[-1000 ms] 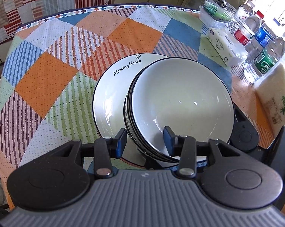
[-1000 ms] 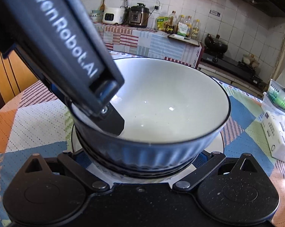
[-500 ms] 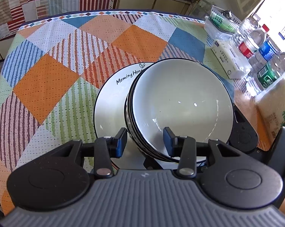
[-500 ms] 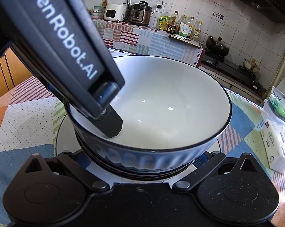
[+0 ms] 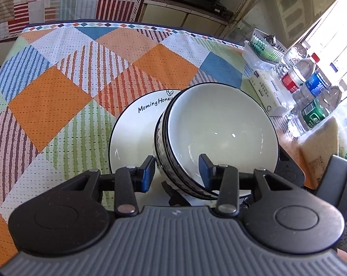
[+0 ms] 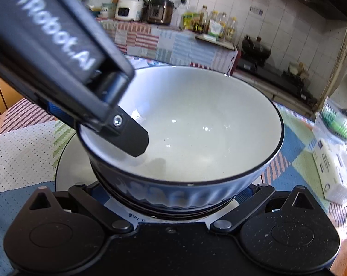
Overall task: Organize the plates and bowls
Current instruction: 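Lower the bowl stack onto the MorningHoney plate with both tools, then open both tools and withdraw them from the bowl stack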
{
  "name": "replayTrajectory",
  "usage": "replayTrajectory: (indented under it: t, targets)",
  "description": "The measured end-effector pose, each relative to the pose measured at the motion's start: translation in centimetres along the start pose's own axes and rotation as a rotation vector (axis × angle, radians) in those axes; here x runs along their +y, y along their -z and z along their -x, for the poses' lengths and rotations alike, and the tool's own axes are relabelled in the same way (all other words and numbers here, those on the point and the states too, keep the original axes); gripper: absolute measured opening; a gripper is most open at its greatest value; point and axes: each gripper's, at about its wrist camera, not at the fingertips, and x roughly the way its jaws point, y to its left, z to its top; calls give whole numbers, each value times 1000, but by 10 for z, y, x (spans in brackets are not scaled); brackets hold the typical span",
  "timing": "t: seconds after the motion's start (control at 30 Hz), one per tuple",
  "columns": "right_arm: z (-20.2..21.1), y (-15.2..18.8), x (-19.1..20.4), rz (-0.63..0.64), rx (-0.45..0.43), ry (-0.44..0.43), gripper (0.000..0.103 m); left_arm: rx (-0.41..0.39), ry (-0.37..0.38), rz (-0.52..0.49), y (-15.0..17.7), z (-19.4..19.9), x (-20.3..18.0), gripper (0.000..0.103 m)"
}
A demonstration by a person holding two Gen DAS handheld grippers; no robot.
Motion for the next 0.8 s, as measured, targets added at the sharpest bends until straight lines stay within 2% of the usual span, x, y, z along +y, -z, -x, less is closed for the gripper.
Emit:
replayTrajectory:
  t: [0.4, 0.53, 0.8]
  targets:
    - [16, 11, 0, -45, -16, 32, 102, -64, -16, -29, 11, 19, -10, 41]
    - [21, 16, 2, -38, -22, 31, 103, -91, -20, -15, 10, 31, -11, 43]
    - [44, 21, -3, -131, -62, 23, 103, -160, -58, 63, 24, 67, -7, 43]
